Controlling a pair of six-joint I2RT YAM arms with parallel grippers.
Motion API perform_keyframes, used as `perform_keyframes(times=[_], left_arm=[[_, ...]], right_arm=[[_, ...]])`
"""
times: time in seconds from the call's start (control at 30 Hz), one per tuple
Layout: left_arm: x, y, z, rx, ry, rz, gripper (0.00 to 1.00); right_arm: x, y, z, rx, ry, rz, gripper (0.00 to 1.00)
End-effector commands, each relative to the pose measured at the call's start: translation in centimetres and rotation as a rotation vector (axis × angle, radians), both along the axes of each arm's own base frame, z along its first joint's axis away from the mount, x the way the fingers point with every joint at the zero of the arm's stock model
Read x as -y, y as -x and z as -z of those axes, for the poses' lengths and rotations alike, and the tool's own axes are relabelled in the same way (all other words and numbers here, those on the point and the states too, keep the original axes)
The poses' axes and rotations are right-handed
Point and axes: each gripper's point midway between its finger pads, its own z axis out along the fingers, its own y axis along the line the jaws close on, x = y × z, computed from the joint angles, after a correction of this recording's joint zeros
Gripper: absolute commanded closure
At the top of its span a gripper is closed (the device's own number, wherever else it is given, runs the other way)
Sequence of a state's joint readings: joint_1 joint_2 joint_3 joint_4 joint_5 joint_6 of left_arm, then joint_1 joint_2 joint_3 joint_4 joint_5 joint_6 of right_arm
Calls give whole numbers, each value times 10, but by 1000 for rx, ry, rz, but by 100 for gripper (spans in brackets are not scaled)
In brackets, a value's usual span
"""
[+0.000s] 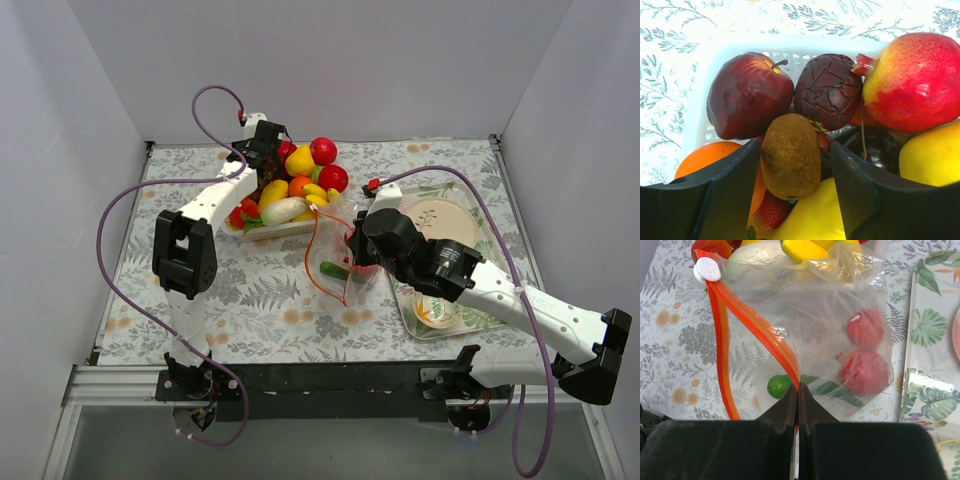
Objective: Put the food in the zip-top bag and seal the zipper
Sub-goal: Pick up the fake fruit from the bin.
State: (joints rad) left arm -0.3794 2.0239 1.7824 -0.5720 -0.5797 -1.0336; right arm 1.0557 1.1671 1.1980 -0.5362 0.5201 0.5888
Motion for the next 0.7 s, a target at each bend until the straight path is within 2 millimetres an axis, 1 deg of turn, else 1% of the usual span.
perform_keyframes(times=[0.0,0.2,0.43,0.63,0.67], left_arm=[[-1,-1,-15,27,9,2,41],[-1,-1,-11,24,14,1,42],[0,1,0,6,18,2,46],[2,-1,-6,19,31,8,49],[2,0,-5,16,29,9,51]], right_arm=[[-4,-3,-10,23,-40,9,99],[-5,-3,-10,21,-41,9,99],[-3,-3,-10,21,-43,11,99],[-3,-3,-10,23,-40,11,99],[-3,-3,-10,21,-39,10,99]])
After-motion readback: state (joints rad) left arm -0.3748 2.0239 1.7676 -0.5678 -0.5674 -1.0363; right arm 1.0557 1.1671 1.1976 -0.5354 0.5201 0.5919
